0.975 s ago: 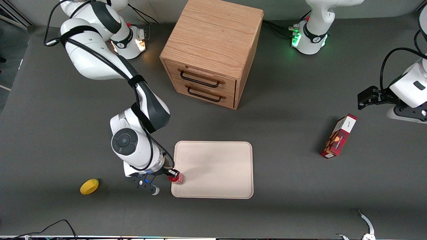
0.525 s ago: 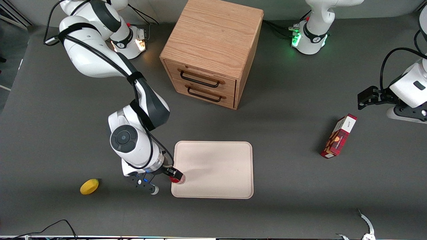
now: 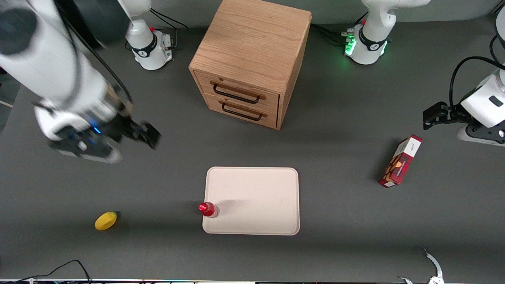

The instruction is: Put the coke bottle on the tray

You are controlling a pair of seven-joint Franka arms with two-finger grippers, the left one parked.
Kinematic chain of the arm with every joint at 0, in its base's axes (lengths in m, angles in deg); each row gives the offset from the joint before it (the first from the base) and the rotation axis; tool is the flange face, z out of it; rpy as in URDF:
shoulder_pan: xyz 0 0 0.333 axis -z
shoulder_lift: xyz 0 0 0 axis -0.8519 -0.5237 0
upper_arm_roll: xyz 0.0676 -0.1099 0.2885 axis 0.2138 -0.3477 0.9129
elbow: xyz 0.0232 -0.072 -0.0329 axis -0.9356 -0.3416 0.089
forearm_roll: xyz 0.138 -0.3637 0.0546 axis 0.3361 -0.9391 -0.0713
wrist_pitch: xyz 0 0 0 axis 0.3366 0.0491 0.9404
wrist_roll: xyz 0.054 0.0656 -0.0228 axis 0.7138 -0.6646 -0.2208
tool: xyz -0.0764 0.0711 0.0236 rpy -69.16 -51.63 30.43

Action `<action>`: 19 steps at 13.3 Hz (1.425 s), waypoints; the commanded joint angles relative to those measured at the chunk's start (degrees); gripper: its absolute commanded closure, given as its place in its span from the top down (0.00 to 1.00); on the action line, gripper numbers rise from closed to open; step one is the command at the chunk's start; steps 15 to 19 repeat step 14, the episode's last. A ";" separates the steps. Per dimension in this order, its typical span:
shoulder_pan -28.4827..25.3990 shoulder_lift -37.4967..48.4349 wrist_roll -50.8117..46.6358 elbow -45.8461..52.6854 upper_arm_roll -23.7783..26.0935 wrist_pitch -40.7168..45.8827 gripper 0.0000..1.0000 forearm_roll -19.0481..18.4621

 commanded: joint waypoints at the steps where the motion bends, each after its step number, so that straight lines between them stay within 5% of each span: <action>1: 2.27 19.12 10.55 -26.36 -10.01 -6.34 1.00 9.04; 3: 2.27 28.45 16.97 -41.92 -15.74 -14.24 1.00 10.91; 7: 2.27 36.13 17.88 -59.47 -18.66 -26.66 1.00 12.83; 13: 1.66 29.73 17.88 -46.14 -18.66 -14.30 1.00 13.11; 19: 1.66 29.46 18.05 -45.43 -18.75 -13.67 1.00 13.11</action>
